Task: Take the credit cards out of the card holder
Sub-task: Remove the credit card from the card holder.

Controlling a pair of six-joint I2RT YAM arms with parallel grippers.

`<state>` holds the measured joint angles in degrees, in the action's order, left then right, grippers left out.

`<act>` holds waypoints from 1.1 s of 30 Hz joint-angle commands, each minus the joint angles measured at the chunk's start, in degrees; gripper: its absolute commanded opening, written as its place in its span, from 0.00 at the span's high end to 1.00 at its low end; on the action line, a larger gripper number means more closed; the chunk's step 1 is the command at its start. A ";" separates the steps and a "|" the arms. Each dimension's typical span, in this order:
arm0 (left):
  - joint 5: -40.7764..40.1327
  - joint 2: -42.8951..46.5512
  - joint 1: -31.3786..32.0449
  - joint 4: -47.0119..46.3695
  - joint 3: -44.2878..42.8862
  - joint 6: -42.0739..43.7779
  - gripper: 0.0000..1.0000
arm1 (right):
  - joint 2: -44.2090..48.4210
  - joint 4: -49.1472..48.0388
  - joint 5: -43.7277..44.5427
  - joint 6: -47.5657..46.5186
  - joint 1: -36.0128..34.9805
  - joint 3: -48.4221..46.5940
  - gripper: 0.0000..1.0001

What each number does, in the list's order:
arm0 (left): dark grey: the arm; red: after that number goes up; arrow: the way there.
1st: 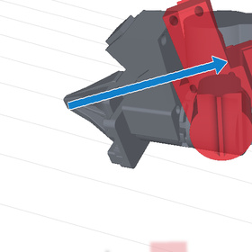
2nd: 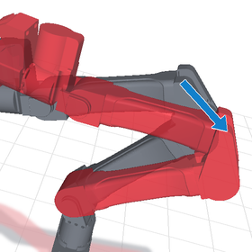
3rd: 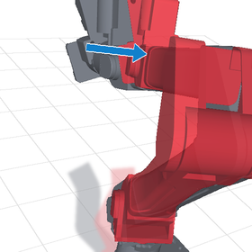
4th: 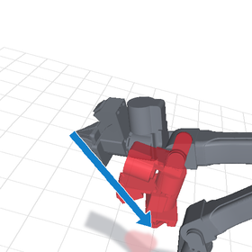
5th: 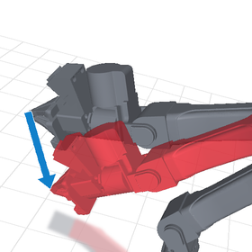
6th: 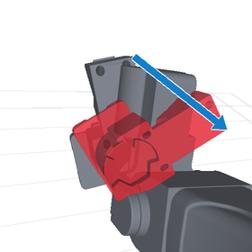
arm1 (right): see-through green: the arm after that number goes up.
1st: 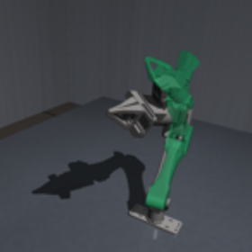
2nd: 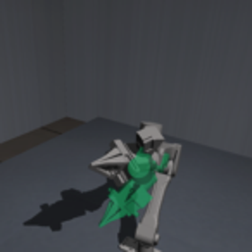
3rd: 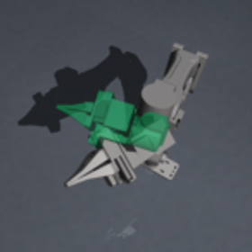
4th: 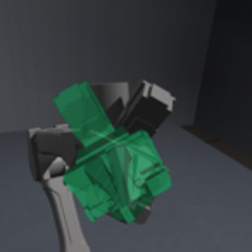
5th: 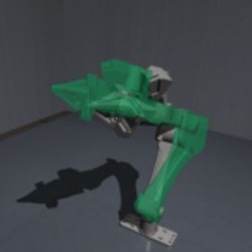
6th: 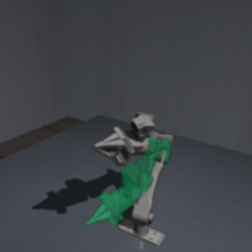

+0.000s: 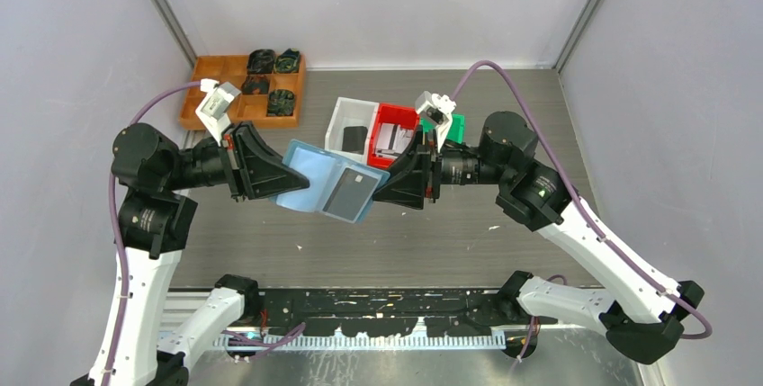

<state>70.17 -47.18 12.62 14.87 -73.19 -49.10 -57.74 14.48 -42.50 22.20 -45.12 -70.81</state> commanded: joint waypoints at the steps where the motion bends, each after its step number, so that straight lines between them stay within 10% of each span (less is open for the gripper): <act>1: 0.77 0.33 0.16 -3.31 -2.23 -0.13 1.00 | 0.25 -3.71 0.31 0.96 0.30 -2.14 0.53; 22: 0.69 0.46 0.17 -2.59 -1.61 1.16 1.00 | -2.08 -9.87 -1.22 7.48 0.17 -1.07 0.37; 33: 0.19 0.34 0.13 -0.93 -2.11 3.15 1.00 | -1.59 -8.08 11.86 12.83 0.19 0.37 0.38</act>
<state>69.32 -46.98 12.62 14.83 -73.19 -47.20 -60.01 9.93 -39.46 31.55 -44.88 -70.72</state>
